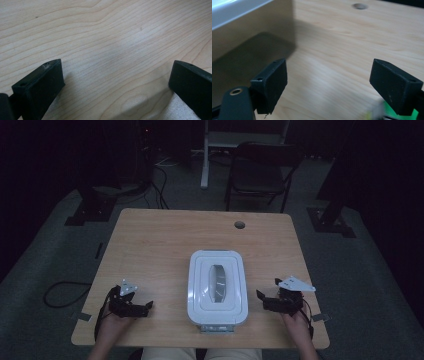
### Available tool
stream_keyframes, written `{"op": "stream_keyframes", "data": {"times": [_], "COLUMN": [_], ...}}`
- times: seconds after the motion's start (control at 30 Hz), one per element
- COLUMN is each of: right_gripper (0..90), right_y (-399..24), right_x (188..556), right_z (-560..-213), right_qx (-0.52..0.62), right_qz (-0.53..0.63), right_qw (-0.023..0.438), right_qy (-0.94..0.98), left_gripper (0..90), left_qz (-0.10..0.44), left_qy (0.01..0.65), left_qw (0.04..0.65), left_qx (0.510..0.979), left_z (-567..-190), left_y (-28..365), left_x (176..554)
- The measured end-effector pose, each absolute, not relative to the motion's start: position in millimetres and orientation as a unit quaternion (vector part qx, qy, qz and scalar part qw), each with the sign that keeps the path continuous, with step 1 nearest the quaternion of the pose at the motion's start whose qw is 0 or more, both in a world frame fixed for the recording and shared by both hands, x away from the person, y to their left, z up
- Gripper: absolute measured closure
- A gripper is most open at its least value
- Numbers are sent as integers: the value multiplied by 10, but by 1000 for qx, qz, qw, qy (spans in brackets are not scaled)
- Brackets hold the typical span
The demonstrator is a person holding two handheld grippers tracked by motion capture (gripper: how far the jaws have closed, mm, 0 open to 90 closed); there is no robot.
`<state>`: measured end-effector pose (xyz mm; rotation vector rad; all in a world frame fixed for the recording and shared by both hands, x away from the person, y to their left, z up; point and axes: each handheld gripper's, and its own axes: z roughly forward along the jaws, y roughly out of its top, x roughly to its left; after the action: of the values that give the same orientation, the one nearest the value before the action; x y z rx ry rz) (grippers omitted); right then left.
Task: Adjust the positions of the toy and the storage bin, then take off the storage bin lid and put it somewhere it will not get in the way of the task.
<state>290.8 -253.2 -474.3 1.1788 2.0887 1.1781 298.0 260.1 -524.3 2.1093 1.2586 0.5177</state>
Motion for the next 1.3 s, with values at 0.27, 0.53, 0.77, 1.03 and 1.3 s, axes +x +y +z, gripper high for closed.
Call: {"op": "stream_keyframes", "data": {"times": [0.27, 0.53, 0.77, 1.03, 1.3], "right_gripper": [142, 141, 140, 131, 130], "right_y": [-2193, -2248, -2212, -2176, -2176], "right_x": [2982, 3040, 3072, 3098, 3098], "right_z": [-5112, -5239, -5253, -5272, -5272], "right_qx": [407, 426, 422, 421, 421], "right_qz": [410, 392, 375, 351, 351], "right_qw": [216, 205, 190, 180, 179], "right_qy": [787, 789, 803, 817, 817], "left_gripper": [5, 5, 5, 6, 5], "left_qz": [196, 196, 196, 196, 194], "left_qy": [477, 477, 477, 476, 474], "left_qw": [310, 310, 310, 311, 311], "left_qx": [798, 798, 798, 799, 801], "left_z": [-5242, -5242, -5243, -5243, -5241], "left_y": [2600, 2600, 2600, 2602, 2611], "left_x": [2979, 2979, 2978, 2977, 2966]}}
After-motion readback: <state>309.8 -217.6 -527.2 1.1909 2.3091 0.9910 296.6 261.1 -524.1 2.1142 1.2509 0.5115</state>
